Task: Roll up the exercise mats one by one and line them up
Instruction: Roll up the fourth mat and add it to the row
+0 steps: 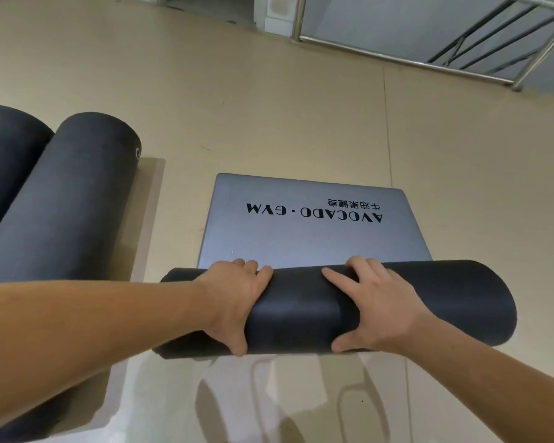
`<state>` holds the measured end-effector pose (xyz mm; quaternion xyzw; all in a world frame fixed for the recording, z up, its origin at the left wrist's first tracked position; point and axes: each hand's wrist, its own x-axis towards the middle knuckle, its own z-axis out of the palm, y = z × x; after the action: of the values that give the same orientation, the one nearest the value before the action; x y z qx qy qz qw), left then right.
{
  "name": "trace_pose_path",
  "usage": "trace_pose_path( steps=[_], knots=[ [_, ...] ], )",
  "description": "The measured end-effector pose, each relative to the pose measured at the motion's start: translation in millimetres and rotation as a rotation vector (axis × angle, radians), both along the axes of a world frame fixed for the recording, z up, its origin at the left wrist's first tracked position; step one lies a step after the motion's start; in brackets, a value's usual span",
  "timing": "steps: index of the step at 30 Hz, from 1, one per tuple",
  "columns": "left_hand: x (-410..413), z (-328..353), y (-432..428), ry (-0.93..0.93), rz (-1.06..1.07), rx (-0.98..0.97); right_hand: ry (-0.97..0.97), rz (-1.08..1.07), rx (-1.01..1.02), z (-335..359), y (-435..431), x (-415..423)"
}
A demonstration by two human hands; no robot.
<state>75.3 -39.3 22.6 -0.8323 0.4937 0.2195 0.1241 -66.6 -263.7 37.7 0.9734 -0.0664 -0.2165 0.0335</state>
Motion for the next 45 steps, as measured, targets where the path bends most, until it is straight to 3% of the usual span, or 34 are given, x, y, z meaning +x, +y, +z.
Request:
trace_pose_path(
  steps=[4, 9, 11, 14, 19, 23, 27, 31, 36, 38, 42, 45],
  knots=[
    [-22, 6, -8, 0.122, 0.052, 0.027, 0.026, 0.031, 0.035, 9, -3, -4],
    [-26, 1, -6, 0.562, 0.248, 0.029, 0.204, 0.042, 0.074, 19, -5, 1],
    [-14, 0, -1, 0.646, 0.303, 0.02, 0.218, 0.067, 0.042, 17, -2, 8],
    [12, 4, 0, 0.592, 0.3, 0.009, 0.151, 0.094, -0.001, 22, 5, 32],
    [54, 22, 13, 0.186, 0.313, -0.065, -0.038, -0.015, 0.036, 25, 12, 68],
    [23, 24, 31, -0.048, 0.178, -0.246, -0.118, -0.09, 0.036, 13, 18, 85],
    [-22, 7, 37, -0.036, 0.131, -0.08, -0.216, -0.098, -0.073, -8, 23, 93],
    [-23, -18, 37, -0.059, 0.17, -0.003, -0.384, 0.053, -0.189, -22, 27, 99],
    [22, -17, 30, 0.011, 0.195, -0.113, -0.11, 0.021, 0.023, -7, 17, 96],
    [47, -7, 30, 0.081, 0.22, -0.103, -0.047, 0.053, 0.02, -7, 14, 87],
    [60, -4, 22, 0.139, 0.247, -0.059, -0.241, 0.054, -0.038, -24, 11, 63],
    [55, -2, 15, 0.208, 0.27, -0.04, -0.321, -0.118, -0.019, -26, 6, 44]
  ],
)
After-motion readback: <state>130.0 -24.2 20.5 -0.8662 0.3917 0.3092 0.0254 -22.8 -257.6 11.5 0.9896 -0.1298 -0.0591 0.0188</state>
